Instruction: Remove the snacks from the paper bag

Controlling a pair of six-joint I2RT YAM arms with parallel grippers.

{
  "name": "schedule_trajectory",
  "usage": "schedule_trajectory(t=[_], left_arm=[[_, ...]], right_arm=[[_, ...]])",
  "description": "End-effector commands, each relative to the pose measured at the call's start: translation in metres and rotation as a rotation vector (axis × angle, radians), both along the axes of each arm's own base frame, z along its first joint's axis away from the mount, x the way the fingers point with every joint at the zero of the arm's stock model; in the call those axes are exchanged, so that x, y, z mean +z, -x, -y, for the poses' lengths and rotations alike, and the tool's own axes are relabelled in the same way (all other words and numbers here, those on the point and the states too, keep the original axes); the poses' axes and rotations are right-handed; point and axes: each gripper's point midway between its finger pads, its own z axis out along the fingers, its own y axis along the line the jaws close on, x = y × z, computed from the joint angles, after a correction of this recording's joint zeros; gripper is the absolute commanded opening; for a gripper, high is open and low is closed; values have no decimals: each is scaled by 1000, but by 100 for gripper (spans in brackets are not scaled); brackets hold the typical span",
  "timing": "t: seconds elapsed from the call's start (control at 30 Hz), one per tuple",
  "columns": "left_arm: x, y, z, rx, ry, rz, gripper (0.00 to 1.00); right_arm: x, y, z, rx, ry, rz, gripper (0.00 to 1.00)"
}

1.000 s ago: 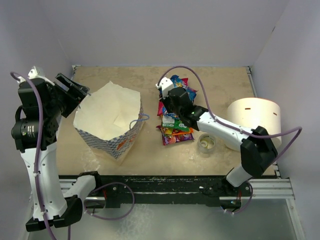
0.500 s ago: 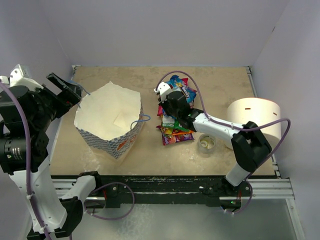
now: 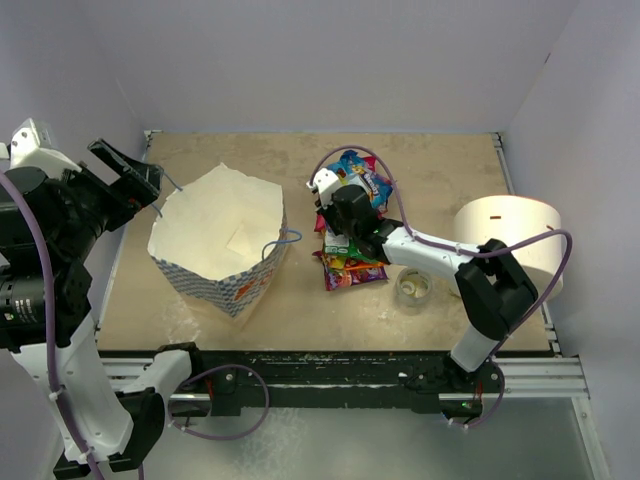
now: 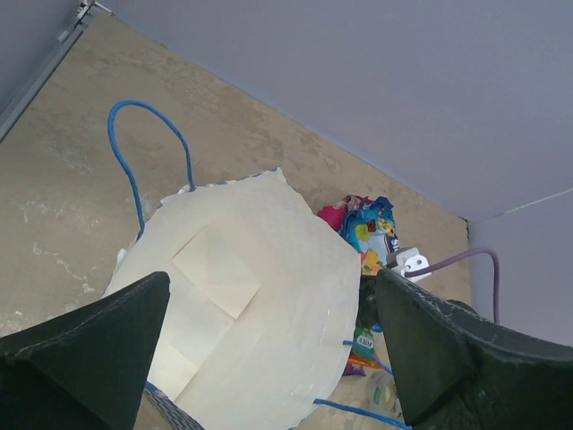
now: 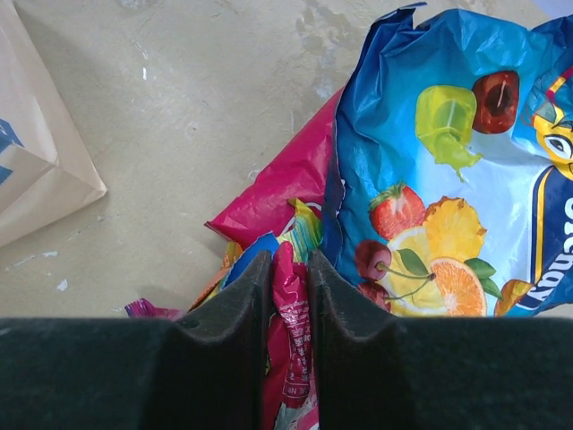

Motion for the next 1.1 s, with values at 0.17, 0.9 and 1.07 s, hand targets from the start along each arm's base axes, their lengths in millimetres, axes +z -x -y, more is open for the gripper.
schedule_trajectory(t=[0.17,0.9,1.07], left_arm=[[19,2,4,-40,-37,59,99],[50,15,28,-287,-324,224,99],[66,22,37,-376,-471,323,99]], right_arm=[[37,-4,4,-21,-29,37,48],[238,73,77,-249,-429,70,100],[280,109,137,-401,-522,149,100]])
